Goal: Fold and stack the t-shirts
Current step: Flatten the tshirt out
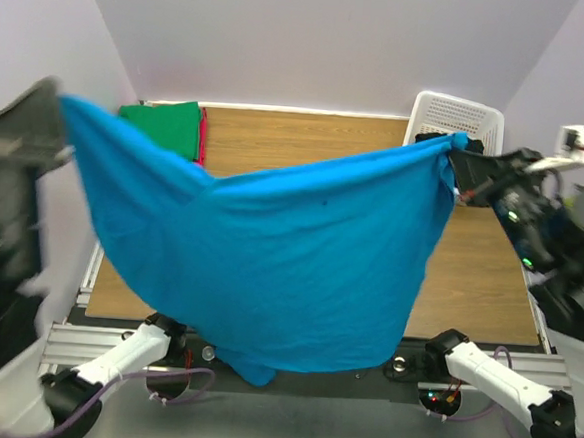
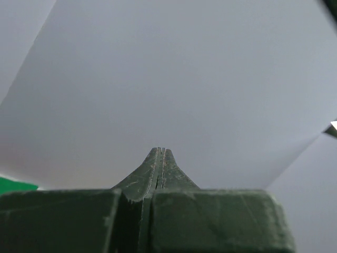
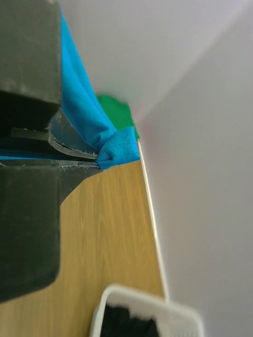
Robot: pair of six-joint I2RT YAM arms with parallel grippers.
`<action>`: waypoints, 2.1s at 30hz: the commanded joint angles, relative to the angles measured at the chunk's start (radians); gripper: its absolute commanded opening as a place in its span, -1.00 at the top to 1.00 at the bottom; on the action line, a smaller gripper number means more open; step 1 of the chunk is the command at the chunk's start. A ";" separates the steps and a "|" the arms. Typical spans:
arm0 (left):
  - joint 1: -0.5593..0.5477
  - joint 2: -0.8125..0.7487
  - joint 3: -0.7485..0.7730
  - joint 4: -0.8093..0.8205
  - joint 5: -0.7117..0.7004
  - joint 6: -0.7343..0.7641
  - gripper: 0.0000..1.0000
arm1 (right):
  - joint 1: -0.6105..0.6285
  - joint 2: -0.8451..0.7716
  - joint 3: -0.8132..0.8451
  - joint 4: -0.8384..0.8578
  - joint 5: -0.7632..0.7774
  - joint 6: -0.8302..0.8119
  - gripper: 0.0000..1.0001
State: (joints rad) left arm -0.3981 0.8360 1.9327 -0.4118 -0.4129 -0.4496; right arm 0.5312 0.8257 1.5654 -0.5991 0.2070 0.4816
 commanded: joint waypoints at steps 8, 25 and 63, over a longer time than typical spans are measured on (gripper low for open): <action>0.229 0.656 -0.282 0.320 0.042 0.057 1.00 | -0.046 0.573 -0.193 0.212 0.491 -0.034 0.98; 0.213 0.806 -0.253 0.196 0.263 0.100 -0.97 | -0.120 0.670 -0.197 0.246 0.102 -0.112 -1.00; 0.197 1.322 -0.331 0.156 0.244 0.071 -0.67 | -0.108 0.805 -0.706 0.335 0.209 0.117 -1.00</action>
State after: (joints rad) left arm -0.2012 2.0781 1.4567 -0.1501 -0.2085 -0.4194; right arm 0.4198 1.5955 0.8581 -0.3161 0.3485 0.5663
